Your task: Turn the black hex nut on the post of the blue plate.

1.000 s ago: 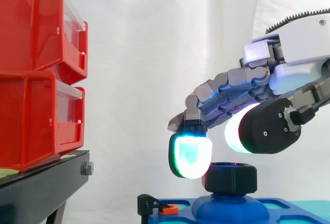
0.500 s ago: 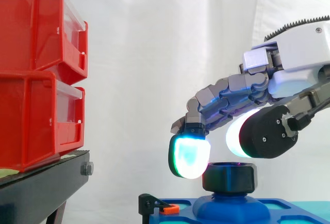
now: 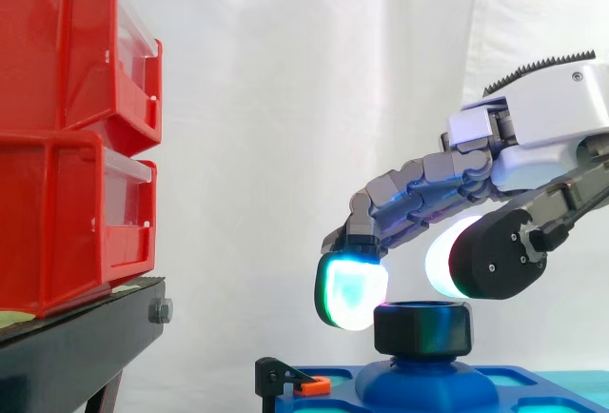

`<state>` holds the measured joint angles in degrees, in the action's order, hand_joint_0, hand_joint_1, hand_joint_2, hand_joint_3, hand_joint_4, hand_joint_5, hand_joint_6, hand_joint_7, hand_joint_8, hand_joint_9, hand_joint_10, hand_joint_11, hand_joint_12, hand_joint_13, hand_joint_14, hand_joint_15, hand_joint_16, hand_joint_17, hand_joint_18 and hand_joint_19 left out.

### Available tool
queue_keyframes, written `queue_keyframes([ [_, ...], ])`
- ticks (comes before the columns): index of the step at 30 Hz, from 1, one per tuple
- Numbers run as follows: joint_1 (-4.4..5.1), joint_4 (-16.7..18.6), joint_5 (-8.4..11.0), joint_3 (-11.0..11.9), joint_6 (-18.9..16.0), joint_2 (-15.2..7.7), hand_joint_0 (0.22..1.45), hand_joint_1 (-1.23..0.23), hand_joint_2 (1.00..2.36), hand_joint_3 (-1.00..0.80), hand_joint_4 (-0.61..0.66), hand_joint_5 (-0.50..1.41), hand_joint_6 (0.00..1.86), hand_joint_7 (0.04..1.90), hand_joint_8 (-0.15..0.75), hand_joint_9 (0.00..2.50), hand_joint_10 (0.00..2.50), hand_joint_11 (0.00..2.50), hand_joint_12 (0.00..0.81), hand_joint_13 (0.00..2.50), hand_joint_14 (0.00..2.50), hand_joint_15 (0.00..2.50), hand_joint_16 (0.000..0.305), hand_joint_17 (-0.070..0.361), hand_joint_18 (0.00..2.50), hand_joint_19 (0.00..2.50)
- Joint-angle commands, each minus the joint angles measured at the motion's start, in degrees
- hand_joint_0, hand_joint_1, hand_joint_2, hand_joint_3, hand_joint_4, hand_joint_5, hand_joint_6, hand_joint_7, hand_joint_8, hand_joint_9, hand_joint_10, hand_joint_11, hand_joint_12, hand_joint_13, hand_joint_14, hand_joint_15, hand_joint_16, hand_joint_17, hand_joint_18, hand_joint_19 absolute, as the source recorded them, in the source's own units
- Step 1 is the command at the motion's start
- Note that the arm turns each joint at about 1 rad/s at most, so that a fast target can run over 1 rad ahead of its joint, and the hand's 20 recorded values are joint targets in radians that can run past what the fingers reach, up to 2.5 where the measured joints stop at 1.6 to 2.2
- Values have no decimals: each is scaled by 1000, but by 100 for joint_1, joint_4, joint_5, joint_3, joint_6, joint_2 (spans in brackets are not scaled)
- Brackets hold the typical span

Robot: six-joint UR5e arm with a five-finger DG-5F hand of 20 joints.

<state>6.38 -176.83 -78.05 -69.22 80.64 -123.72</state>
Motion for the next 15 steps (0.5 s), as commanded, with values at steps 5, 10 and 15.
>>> queue_keyframes([
  [5, -207, -27, -386, 58, 30, 6, 460, -352, 1000, -500, 226, -178, 502, 1070, 245, 208, 0, 0, 379, 113, 1, 25, 57, 128, 0, 0],
  [10, -260, -89, -439, 146, 39, 6, 460, -350, 1000, -500, 227, -178, 502, 1072, 246, 210, 0, 0, 379, 114, 0, 25, 57, 128, 0, 0],
  [15, -242, -124, -465, 375, 127, 6, 456, -340, 1000, -500, 228, -178, 502, 1072, 247, 211, 0, 0, 381, 114, 2, 24, 57, 128, 0, 0],
])
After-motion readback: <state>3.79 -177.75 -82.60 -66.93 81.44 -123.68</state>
